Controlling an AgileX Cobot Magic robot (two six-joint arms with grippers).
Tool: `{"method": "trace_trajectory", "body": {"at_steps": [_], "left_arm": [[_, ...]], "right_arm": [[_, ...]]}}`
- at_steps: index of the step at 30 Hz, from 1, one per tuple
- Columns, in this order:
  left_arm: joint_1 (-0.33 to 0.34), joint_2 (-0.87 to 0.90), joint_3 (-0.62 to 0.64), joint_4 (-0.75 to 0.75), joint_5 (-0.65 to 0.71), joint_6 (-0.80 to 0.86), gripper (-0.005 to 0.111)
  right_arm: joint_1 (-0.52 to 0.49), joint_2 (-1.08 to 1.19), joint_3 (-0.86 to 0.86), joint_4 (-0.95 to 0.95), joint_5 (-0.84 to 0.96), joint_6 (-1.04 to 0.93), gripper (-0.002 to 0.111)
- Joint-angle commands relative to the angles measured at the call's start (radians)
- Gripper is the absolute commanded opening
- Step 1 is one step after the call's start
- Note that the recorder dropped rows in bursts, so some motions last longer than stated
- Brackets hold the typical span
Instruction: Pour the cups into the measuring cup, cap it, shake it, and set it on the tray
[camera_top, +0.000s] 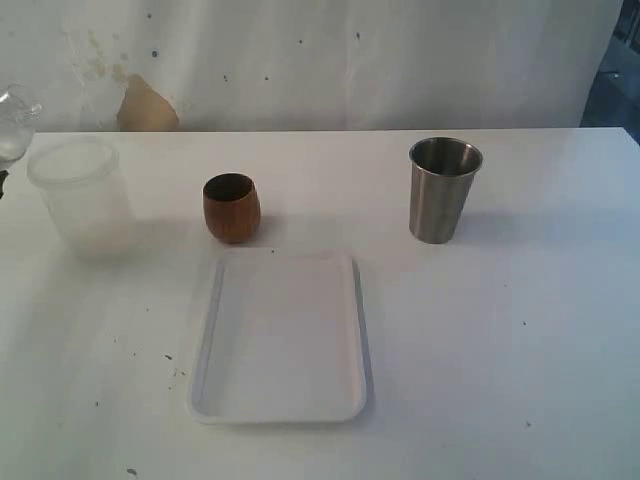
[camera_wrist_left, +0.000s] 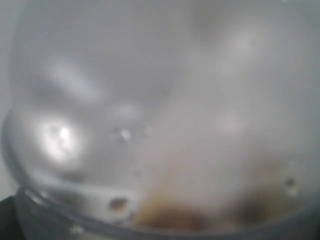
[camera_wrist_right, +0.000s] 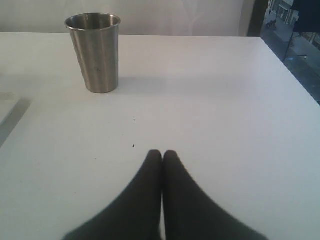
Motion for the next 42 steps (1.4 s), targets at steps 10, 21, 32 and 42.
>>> {"method": "trace_trajectory", "body": {"at_steps": [10,21,32,42], "left_arm": [[0.003,-0.002,-0.124,-0.006,-0.027,0.248,0.000],[0.003,-0.002,-0.179,-0.006,0.000,0.433,0.000],[0.003,-0.002,-0.179,-0.006,0.000,0.596,0.000],[0.003,-0.002,-0.179,-0.006,0.004,0.637,0.000]], "right_arm": [[0.005,-0.005,0.001,0.002,-0.002,0.005,0.000],[0.005,-0.005,0.001,0.002,-0.002,0.005,0.000],[0.005,-0.005,0.001,0.002,-0.002,0.005,0.000],[0.005,-0.005,0.001,0.002,-0.002,0.005,0.000]]}}
